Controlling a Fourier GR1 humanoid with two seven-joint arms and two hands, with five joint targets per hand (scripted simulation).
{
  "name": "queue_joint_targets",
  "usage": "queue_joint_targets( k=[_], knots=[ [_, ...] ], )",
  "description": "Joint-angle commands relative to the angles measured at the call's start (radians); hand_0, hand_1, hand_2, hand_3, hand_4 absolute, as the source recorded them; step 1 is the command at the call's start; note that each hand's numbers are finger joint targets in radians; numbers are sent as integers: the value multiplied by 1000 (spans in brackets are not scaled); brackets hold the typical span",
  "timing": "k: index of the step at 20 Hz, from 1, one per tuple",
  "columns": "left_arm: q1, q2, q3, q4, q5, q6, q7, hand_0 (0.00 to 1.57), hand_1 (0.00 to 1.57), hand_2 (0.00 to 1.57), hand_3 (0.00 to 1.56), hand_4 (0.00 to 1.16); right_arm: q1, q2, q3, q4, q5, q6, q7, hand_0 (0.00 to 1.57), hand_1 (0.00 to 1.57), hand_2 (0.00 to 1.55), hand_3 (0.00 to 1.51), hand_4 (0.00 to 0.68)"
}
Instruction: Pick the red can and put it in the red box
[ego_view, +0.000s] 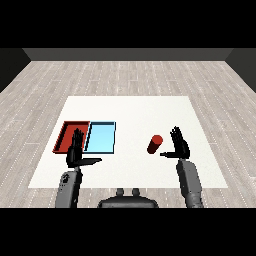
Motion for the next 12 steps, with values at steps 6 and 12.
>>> queue_joint_targets(
  k=[6, 12],
  knots=[
    [-2, -7, 9, 42, 10, -12, -32, 0, 0, 0, 0, 0, -43, 32, 33, 168, 17, 1, -115, 0, 0, 0, 0, 0],
    [-6, 9, 16, -35, 21, -9, 50, 0, 0, 0, 0, 0, -91, 42, 25, 182, -24, -37, -60, 0, 0, 0, 0, 0]
  ],
)
